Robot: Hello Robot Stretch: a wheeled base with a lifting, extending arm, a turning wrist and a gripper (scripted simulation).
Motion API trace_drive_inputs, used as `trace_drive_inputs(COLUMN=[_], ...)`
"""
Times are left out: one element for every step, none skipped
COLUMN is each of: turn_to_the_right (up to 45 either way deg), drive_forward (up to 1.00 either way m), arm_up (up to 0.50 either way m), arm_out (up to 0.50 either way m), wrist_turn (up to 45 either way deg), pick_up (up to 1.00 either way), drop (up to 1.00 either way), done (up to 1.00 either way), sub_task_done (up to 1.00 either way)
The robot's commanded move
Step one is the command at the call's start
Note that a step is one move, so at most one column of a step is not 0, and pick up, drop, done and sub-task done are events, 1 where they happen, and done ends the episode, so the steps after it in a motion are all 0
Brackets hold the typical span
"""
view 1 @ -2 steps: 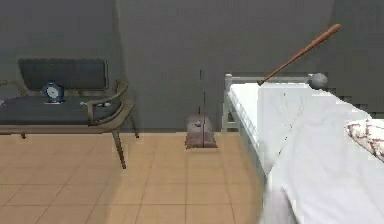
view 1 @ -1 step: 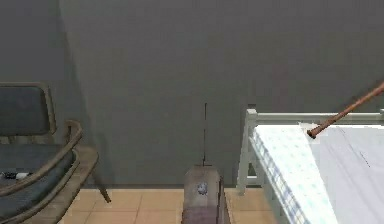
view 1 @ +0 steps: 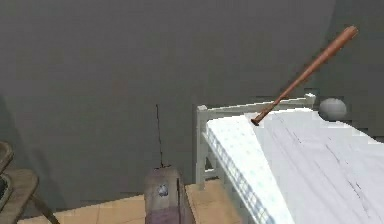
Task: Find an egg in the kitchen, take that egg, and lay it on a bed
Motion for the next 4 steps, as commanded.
trace_drive_inputs(turn_to_the_right=[0.0,45.0,45.0,45.0], drive_forward=[0.15,0.0,0.0,0.0], arm_up=[0.0,0.0,0.0,0.0], arm_out=[0.0,0.0,0.0,0.0], wrist_turn=[0.0,0.0,0.0,0.0], pick_up=[0.0,0.0,0.0,0.0], drop=[0.0,0.0,0.0,0.0], done=[0.0,0.0,0.0,0.0], sub_task_done=[0.0,0.0,0.0,0.0])
